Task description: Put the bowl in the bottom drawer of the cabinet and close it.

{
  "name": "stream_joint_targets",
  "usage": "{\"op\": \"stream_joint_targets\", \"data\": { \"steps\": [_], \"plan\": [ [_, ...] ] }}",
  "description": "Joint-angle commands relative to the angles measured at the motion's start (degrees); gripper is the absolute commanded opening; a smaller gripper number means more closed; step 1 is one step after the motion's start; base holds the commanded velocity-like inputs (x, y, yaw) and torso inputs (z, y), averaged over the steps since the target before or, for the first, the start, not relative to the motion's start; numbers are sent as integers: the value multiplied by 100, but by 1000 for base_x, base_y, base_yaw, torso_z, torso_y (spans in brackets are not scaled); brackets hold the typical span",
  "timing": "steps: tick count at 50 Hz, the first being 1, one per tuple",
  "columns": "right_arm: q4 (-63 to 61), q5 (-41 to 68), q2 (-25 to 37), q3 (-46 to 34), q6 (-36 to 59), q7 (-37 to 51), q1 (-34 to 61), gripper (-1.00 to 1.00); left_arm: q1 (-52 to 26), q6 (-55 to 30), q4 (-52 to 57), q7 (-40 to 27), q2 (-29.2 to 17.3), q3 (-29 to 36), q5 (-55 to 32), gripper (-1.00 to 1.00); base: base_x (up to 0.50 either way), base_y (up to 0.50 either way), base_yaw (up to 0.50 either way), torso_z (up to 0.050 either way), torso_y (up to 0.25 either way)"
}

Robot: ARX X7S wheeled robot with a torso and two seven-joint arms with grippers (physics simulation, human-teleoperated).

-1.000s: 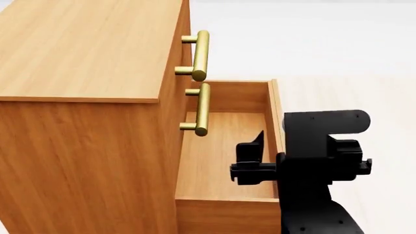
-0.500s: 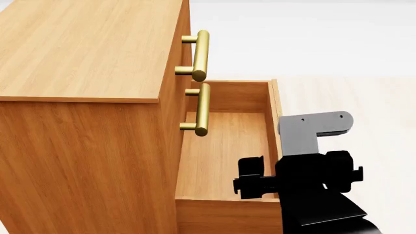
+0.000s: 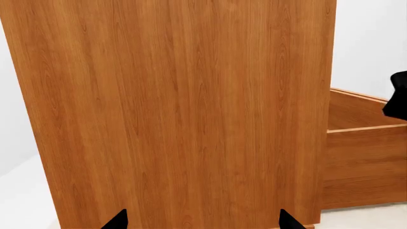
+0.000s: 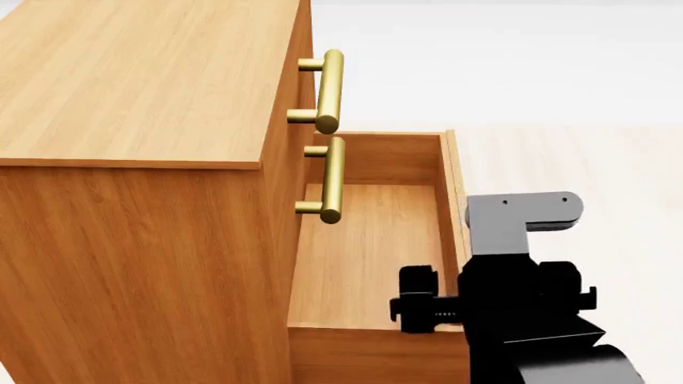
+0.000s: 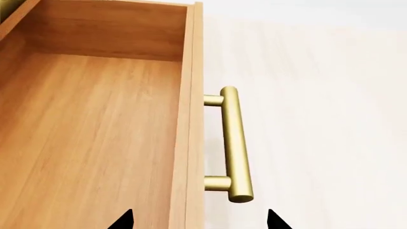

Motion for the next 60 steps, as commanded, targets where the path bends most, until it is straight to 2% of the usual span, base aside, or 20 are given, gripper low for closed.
{"op": "stream_joint_targets", "data": {
  "steps": [1,21,60],
  "plan": [
    [411,-91,-6,22,-128,12,40,100,10,-26,50,-46,-38,33,-10,100,0,0,0,0,0],
    [1074,-379,109,-40,-804,164,60,100,-30,57,-54,-97,-72,89,-35,100,0,0,0,0,0],
    [1920,-662,355,-92,-1471,307,334,100,-71,62,-64,-180,-145,157,-108,100,0,0,0,-1,0]
  ]
}}
